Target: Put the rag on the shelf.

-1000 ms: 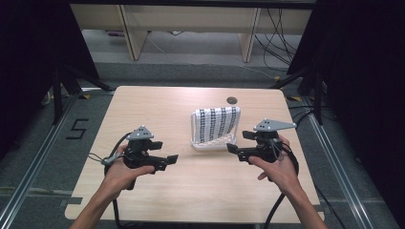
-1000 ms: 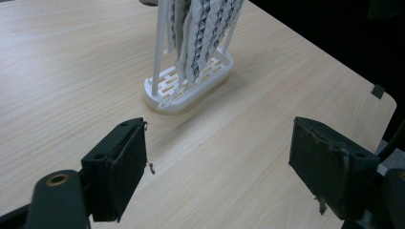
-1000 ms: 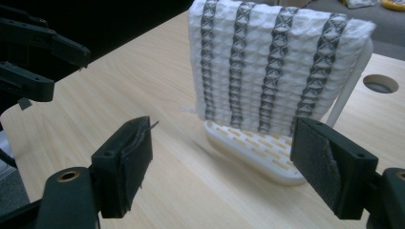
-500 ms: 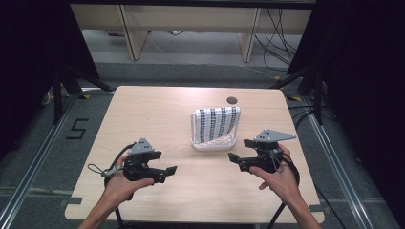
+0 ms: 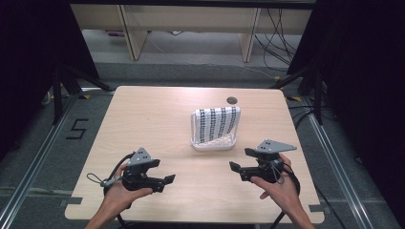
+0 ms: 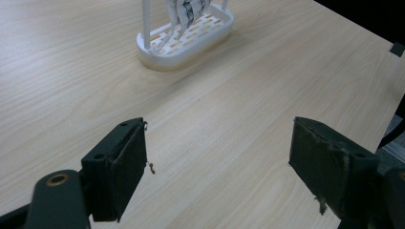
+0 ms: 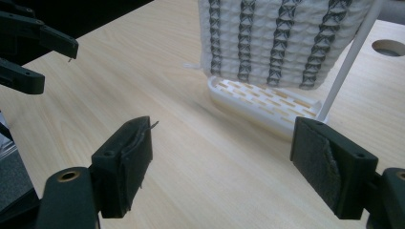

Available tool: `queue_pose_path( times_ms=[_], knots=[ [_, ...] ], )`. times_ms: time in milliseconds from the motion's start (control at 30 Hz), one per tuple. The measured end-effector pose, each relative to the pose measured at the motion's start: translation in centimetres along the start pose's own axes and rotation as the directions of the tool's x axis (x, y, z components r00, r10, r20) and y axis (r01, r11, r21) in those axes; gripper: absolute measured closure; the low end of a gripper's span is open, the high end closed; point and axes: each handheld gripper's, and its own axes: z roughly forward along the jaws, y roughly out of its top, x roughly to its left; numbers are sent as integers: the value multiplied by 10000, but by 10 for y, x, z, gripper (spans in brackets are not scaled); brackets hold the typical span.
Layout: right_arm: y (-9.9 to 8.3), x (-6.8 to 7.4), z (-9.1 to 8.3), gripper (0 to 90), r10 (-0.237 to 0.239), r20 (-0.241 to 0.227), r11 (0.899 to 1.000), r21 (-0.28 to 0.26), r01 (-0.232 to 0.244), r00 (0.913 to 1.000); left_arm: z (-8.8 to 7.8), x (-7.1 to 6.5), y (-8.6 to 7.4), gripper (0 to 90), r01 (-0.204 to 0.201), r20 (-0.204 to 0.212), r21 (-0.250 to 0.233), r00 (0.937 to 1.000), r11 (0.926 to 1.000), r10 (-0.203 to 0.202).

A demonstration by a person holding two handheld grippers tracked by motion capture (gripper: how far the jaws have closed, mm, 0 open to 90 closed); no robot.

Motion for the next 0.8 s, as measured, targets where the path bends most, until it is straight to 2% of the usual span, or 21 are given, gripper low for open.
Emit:
queue_pose_path(
  times_ms=[33,100,133,167,200,233,267,333,367,400,467,500,567,600,633,667,700,767,800],
  knots=[
    [-1,-1,0,234,-203,-10,9998,-3,203,9998,1,-2,-2,195,215,-22,-156,9998,9996,-215],
    [-5,2,1,234,259,-214,9997,57,-258,9994,0,-2,-4,195,21,-55,41,10000,10000,-20],
    [-6,1,2,234,-13,-124,10000,74,14,9999,1,-4,-6,195,185,-83,-108,9998,9998,-186],
    [-8,2,2,234,196,-77,9997,109,-196,9998,1,-4,-7,195,141,-61,-53,9999,9999,-141],
    [-10,0,3,234,-55,-141,9999,101,57,9999,2,-4,-8,195,220,-1,-177,9998,9996,-220],
    [-11,1,3,234,-53,-114,9999,119,55,9999,1,-4,-9,195,65,-80,24,9999,10000,-65],
    [-13,1,5,234,-10,-169,10000,75,11,9999,1,-5,-10,196,156,-34,-67,9999,9999,-156],
    [-17,2,5,234,89,-146,9996,266,-85,9999,0,-5,-13,196,14,-41,89,10000,10000,-14],
    [-18,2,5,234,83,-125,9996,286,-79,9999,1,-7,-15,196,152,-130,-89,9998,9998,-153],
    [-21,3,6,234,285,-102,9991,312,-282,9995,-1,-6,-16,195,-96,-135,186,9999,9998,99],
    [-25,3,8,234,392,-246,9988,301,-385,9989,0,-6,-19,196,4,-73,103,10000,9999,-3],
    [-27,2,7,234,346,-115,9988,355,-342,9993,-1,-6,-20,196,-53,-89,151,9999,9999,55],
    [-31,1,8,233,293,-160,9993,224,-290,9994,0,-6,-23,196,77,-167,87,9998,9999,-76],
    [-33,1,8,233,408,-87,9985,357,-405,9991,-1,-6,-24,196,-62,-255,213,9997,9998,67],
    [-35,1,9,233,447,-237,9984,363,-439,9987,0,-7,-26,196,149,-234,43,9996,9999,-148],
    [-37,2,8,233,604,-127,9970,486,-597,9981,0,-6,-28,196,122,-208,88,9997,9999,-120],
    [-40,0,9,233,385,-149,9987,339,-380,9991,-1,-6,-29,196,3,-191,228,9998,9997,1],
    [-44,1,10,234,497,-285,9982,356,-487,9984,0,-6,-33,195,-62,-199,300,9998,9995,68],
    [-46,1,10,234,399,-196,9982,446,-390,9990,0,-6,-35,196,-101,-334,337,9994,9994,112]
  ],
)
